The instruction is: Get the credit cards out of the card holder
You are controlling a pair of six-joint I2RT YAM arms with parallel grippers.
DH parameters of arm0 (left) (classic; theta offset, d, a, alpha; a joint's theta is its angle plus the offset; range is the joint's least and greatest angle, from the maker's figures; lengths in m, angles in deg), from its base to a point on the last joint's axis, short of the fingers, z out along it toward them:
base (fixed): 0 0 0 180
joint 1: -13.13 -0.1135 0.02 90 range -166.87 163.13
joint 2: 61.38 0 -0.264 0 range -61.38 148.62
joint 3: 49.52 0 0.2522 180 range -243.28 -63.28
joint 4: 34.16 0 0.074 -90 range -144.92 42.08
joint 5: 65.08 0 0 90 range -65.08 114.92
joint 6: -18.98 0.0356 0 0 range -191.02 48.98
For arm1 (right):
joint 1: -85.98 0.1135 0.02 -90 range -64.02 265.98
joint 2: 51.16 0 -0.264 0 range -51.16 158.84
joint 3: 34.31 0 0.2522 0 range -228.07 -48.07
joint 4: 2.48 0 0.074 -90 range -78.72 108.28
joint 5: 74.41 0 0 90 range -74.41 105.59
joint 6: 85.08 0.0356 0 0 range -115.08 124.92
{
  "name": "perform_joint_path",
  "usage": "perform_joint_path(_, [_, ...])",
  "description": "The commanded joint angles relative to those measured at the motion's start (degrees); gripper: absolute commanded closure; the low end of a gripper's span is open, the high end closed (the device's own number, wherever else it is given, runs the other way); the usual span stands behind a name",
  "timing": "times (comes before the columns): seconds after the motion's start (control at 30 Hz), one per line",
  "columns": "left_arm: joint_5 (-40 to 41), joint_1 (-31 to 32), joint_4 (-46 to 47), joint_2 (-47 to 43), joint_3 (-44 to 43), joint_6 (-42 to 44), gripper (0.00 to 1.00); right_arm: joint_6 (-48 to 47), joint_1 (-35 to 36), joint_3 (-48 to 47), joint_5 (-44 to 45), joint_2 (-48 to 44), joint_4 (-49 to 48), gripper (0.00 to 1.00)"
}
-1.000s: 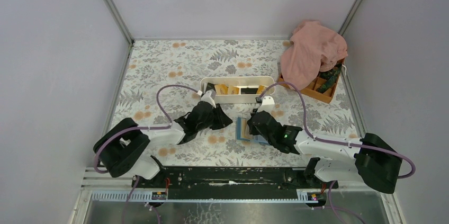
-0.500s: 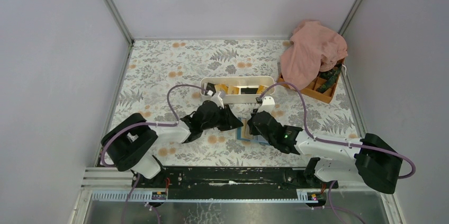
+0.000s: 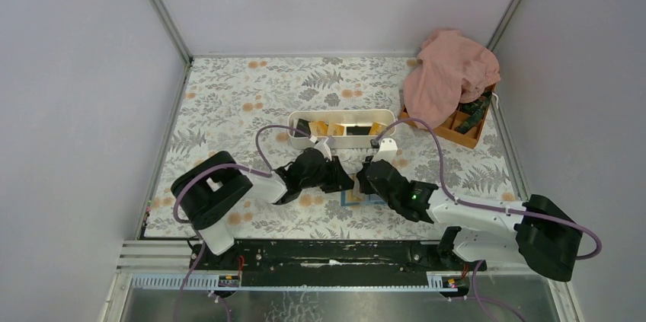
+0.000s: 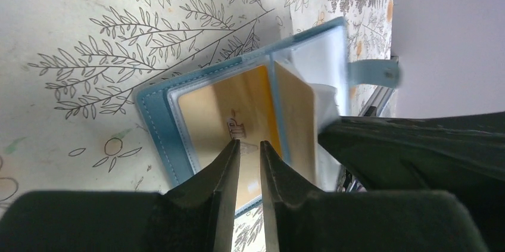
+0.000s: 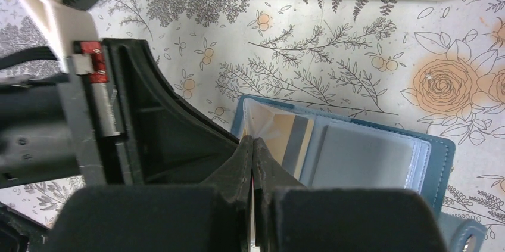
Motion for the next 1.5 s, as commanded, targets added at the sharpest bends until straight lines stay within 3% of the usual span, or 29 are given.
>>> perform_joint_path(0.0, [-0.9,1.2,4.4,2.1,-2.2,-1.1,0.75,0.5,-0.5,0.8,1.2,-3.3,-3.1,1.0])
perform_joint_path(0.33, [-0.3,4.1,2.4,3.9,-7.2,-1.0,0.75,2.3,-0.5,3.9,1.2,-6.3,-2.9,0.97])
perform_joint_path(0.4, [-0.3,4.6,2.4,4.5,-7.9,-1.0,0.75,2.5,-0.5,4.4,1.2,-6.8,-2.8,0.85])
perform_joint_path(0.5, [-0.4,4.9,2.6,5.5,-8.5,-1.3,0.75,2.2,-0.5,4.7,1.2,-8.1,-1.9,0.49])
perform_joint_path(0.53, [-0.3,5.0,2.6,5.7,-8.7,-1.3,0.75,2.1,-0.5,4.6,1.3,-8.6,-1.4,0.42])
perform_joint_path(0.7, [-0.2,5.1,2.3,6.4,-9.1,-1.2,0.75,2.4,-0.5,5.7,4.9,-13.4,0.7,0.34])
perform_joint_path(0.87, [-0.5,5.2,2.0,6.9,-10.5,-1.4,0.76,2.7,-0.5,6.9,9.4,-18.1,4.4,0.34])
perform_joint_path(1.2, [-1.1,6.9,2.1,12.7,-15.4,-2.0,0.76,3.4,-0.5,8.2,12.7,-23.0,10.4,0.85])
perform_joint_path(1.47, [0.1,7.0,-0.6,15.5,-17.7,-1.2,0.75,3.4,-0.5,9.2,12.0,-23.3,10.5,0.94])
